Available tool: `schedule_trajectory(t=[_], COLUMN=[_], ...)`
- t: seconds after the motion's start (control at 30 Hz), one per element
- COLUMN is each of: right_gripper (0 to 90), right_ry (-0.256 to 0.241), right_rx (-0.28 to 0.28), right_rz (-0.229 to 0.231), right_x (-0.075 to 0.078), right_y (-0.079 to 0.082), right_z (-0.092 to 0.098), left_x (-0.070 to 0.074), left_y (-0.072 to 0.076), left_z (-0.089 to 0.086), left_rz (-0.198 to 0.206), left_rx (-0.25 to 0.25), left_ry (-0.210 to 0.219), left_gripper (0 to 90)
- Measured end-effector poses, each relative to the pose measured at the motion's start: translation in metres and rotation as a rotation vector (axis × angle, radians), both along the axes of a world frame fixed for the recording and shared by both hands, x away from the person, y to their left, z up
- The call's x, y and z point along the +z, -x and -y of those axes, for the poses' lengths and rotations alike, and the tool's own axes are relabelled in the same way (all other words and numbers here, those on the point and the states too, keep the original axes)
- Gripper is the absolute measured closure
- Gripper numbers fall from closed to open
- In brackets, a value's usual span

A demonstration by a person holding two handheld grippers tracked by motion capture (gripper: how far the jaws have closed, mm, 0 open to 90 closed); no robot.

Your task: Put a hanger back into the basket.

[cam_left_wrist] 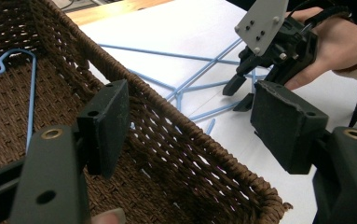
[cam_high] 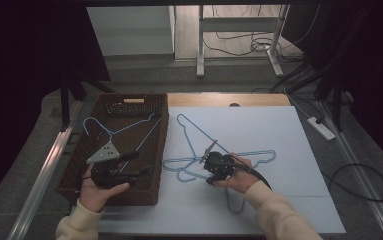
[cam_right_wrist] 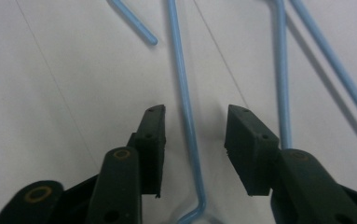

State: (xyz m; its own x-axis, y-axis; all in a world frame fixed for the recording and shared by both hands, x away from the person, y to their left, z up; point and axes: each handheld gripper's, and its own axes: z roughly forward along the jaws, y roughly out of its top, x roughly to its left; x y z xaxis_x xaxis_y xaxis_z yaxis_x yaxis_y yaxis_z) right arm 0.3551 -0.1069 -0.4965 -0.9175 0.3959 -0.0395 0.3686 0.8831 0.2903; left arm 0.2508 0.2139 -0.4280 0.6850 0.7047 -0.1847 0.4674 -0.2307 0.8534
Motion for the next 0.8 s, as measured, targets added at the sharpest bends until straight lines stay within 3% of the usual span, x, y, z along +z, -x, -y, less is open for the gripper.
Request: schedule_trajectory(t=[0.53,0.8], right_gripper=[82.4,85.3], right_ry=[0.052,0.069], right_rx=[-0.020,-0.034], right_rz=[-0.054,-0.058], right_x=[-0.001,-0.001], right_y=[-0.004,-0.005], right_z=[-0.011,-0.015], left_x=[0.001,0.001], left_y=[0.001,0.001], left_z=[0.000,0.000], left_rz=[0.004,0.005], left_rx=[0.000,0.000], left_ry=[0.005,0.004], left_gripper=[28.8,28.8])
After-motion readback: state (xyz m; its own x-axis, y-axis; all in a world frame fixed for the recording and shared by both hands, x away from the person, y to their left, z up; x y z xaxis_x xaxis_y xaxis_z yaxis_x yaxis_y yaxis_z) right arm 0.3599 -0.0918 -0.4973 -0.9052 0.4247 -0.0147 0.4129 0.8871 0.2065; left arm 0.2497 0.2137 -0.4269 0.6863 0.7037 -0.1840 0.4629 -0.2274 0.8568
